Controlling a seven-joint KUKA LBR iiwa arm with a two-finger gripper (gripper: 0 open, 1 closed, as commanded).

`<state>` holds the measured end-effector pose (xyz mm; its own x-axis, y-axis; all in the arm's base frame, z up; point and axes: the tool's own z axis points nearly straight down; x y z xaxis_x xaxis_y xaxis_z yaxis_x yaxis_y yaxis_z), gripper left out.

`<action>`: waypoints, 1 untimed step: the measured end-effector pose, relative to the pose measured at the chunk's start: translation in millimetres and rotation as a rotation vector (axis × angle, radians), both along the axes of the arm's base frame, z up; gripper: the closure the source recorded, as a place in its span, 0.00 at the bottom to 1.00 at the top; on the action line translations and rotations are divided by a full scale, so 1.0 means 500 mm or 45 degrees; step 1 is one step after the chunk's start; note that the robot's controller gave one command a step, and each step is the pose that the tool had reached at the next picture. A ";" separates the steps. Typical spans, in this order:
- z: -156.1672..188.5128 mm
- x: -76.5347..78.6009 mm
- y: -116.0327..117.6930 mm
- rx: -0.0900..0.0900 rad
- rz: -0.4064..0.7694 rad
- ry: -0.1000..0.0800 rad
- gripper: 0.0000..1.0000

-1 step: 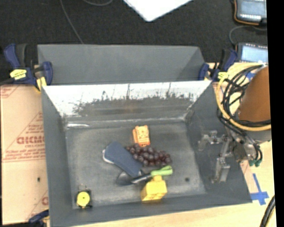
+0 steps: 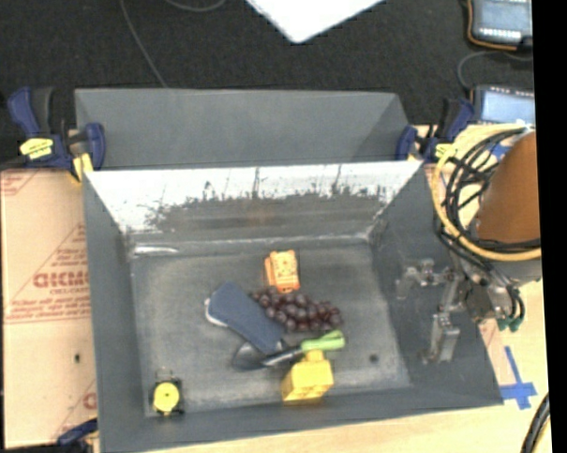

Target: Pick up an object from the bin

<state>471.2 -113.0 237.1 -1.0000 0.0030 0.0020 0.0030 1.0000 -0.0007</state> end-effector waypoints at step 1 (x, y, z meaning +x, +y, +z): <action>-0.064 0.041 -0.041 -0.001 -0.039 -0.007 0.00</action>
Offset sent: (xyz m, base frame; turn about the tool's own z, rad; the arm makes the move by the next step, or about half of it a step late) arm 0.0059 0.0738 -0.1169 -0.0548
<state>491.8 -133.5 205.1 -0.9994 0.0339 -0.0039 0.0339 0.9994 -0.0016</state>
